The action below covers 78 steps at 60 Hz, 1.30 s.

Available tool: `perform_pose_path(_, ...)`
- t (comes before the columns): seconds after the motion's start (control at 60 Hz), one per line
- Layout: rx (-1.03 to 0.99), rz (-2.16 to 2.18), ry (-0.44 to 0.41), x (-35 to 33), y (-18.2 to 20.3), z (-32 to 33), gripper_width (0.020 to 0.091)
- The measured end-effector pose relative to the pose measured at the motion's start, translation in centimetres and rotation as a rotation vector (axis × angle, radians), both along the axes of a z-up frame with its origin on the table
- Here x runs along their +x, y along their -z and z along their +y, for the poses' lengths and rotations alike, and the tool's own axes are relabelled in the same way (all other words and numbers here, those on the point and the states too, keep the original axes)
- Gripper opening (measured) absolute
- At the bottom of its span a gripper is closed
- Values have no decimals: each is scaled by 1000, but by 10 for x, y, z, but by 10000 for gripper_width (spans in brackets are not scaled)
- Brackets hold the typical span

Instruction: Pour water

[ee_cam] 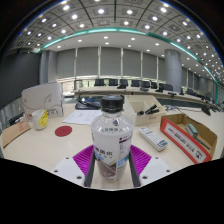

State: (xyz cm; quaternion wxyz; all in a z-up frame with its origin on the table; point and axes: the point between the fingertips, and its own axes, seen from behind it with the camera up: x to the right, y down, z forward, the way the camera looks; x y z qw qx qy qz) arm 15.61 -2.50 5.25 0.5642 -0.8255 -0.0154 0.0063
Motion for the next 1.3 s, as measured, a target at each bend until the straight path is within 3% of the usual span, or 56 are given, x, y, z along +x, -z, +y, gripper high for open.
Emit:
perform_pose_path(0.267, -19, -36, -35, -12, 0, 0, 409)
perform_pose_path(0.483, -43, -151, 6, -14, -24, 18, 409)
perform_pose_path(0.85, 37, -678, 9, -103, -139, 97, 408)
perform_pose_path(1.017, 71, -1054, -77, -188, -162, 143, 409)
perform_pose_path(1.3, 116, -1706, -267, -279, -130, 195, 406)
